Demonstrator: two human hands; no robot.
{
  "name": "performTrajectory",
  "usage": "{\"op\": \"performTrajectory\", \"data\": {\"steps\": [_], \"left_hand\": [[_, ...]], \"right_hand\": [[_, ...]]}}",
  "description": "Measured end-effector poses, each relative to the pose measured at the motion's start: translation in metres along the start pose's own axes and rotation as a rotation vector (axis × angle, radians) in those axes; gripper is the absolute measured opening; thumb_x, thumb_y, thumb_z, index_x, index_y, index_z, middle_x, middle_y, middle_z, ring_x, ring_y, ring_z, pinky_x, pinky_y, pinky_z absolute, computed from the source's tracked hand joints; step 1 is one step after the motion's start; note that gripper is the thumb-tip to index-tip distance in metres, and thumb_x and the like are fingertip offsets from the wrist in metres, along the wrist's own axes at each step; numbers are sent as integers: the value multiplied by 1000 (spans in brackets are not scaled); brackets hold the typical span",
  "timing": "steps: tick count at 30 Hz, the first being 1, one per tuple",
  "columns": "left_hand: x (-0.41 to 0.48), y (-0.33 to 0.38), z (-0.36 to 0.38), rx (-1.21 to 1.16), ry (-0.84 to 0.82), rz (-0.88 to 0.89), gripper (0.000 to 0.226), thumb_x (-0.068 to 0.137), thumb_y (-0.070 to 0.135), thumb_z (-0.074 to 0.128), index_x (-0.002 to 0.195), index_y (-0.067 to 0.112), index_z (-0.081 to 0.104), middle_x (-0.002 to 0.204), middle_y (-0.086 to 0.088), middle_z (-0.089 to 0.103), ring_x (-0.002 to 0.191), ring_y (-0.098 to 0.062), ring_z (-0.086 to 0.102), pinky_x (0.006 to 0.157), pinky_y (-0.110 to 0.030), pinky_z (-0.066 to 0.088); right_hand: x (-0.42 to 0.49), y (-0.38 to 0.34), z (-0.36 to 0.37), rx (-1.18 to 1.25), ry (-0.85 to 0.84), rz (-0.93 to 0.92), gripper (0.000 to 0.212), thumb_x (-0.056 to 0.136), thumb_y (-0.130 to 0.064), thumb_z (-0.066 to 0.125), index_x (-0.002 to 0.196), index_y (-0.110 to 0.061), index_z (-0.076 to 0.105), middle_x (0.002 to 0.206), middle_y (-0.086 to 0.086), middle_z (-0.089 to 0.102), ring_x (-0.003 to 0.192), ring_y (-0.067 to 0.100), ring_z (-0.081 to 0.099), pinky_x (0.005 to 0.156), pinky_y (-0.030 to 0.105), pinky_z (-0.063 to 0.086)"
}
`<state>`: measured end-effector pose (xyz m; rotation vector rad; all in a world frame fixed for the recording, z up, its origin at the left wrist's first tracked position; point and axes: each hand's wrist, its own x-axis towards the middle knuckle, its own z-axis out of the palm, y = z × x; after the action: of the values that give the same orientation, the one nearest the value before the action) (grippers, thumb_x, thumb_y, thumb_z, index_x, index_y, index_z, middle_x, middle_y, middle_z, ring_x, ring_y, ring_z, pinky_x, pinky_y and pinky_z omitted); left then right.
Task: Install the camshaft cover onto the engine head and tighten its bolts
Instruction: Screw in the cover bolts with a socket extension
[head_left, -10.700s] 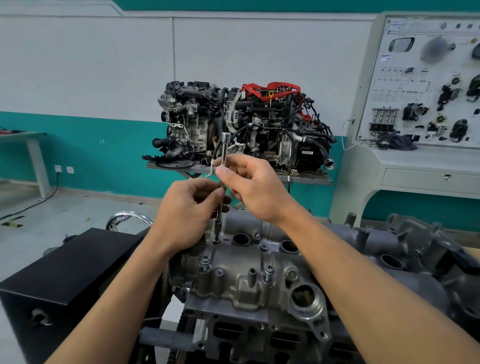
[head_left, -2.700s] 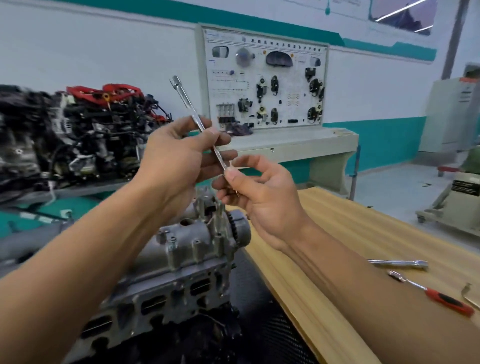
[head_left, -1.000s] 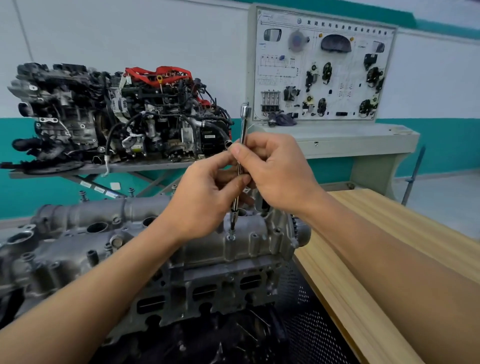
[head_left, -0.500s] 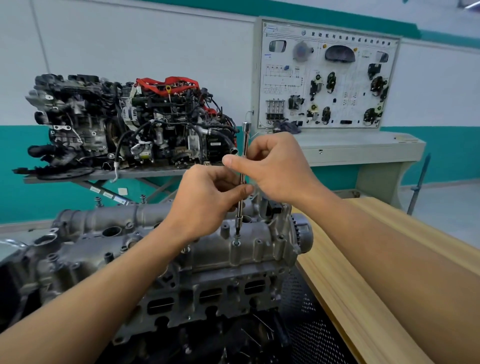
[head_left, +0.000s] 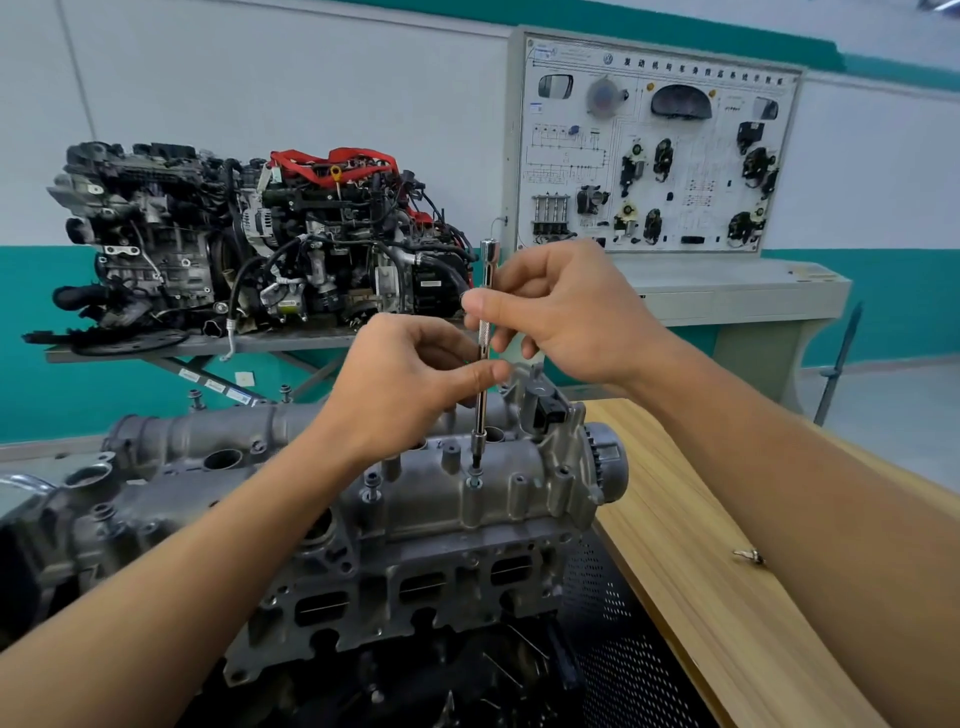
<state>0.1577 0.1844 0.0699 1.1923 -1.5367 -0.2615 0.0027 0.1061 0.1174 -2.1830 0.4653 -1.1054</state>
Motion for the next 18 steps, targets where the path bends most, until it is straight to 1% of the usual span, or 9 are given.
{"op": "performTrajectory", "data": {"steps": [1,2,4,6,8,11,13,16,18], "left_hand": [[0,-1,-1,7,22,6,39,60,49,83,75,14,75,68,-5,75,61,-20,73,62,-40,62],[0,-1,-1,17,32,14,40,60,49,83,73,13,74,66,-6,75,59,-21,73,60,-41,61],[-1,-2,-3,23,33,24,39,62,49,82,72,13,74,65,-6,74,58,-21,72,61,-43,61],[-1,-2,-5,30,21,30,33,66,45,81,73,13,74,65,-5,74,58,-18,71,62,-43,61],[-1,-3,-5,53,-1,28,22,75,36,80,78,14,75,68,-4,75,62,-21,72,66,-44,62],[1,-5,-6,95,-54,27,6,89,20,73,87,14,75,75,-4,76,72,-27,73,70,-43,61],[1,-6,-9,102,-88,29,7,94,17,68,91,14,75,81,-5,77,78,-28,73,70,-41,61],[0,-5,-10,112,-141,36,12,97,18,63,95,12,73,89,-14,75,86,-41,68,77,-53,56],[0,-2,-7,82,-141,43,17,93,28,67,96,12,74,90,-19,73,81,-35,69,77,-55,55]], "right_hand": [[0,1,2,-14,39,-6,22,85,-25,78,74,-8,69,69,11,74,55,15,66,48,21,47],[0,1,4,-32,77,-12,25,82,-28,81,71,-10,66,63,9,72,52,14,64,48,20,46],[0,2,7,-51,134,-17,29,80,-31,83,68,-14,62,54,4,68,44,9,59,46,18,44],[-1,1,8,-42,144,-4,30,80,-31,83,70,-12,63,51,2,66,42,8,57,45,17,44],[-2,0,8,-19,106,5,27,83,-30,80,77,-8,67,56,5,68,47,11,61,47,18,46],[-2,-5,4,10,5,17,18,92,-26,70,89,-8,71,80,7,76,58,14,67,47,18,46],[-2,-7,-1,0,-42,40,13,97,-21,63,94,-11,71,89,0,78,62,13,69,48,20,47],[-3,-6,-5,-3,-72,46,10,97,-13,61,98,-13,70,90,-1,78,65,14,69,50,22,48],[-3,-5,-5,-15,-59,24,10,95,-12,64,93,-8,72,86,5,78,64,15,69,50,22,49]]}}
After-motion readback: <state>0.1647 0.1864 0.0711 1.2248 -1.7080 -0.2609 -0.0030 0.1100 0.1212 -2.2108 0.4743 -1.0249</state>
